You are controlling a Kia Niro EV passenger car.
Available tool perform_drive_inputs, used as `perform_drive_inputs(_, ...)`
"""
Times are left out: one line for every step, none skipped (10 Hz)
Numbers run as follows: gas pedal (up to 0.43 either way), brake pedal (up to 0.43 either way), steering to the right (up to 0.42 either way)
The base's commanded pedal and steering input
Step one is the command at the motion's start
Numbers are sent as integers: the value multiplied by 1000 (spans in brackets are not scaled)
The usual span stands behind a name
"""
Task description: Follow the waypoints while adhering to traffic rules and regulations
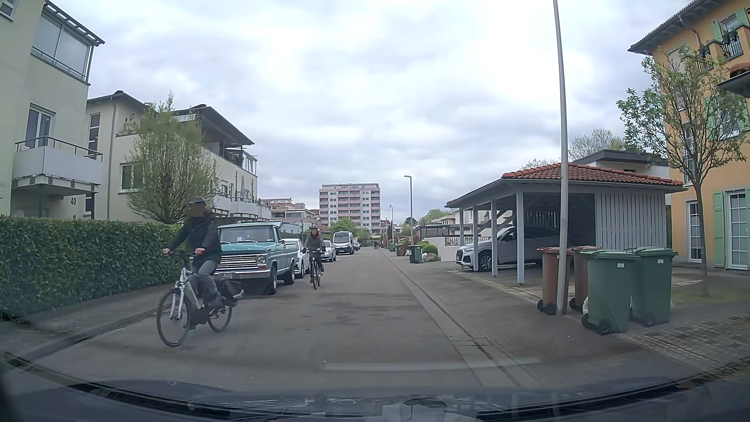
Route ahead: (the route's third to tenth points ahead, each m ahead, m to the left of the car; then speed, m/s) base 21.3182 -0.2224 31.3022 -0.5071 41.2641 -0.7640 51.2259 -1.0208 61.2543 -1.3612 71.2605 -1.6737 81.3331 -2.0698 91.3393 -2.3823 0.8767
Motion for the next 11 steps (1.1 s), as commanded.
perform_drive_inputs(0,0,-67)
perform_drive_inputs(8,0,-67)
perform_drive_inputs(39,0,-67)
perform_drive_inputs(67,0,-67)
perform_drive_inputs(110,0,-67)
perform_drive_inputs(130,0,-69)
perform_drive_inputs(138,0,-73)
perform_drive_inputs(157,0,-80)
perform_drive_inputs(209,0,-82)
perform_drive_inputs(220,0,-82)
perform_drive_inputs(220,0,-82)
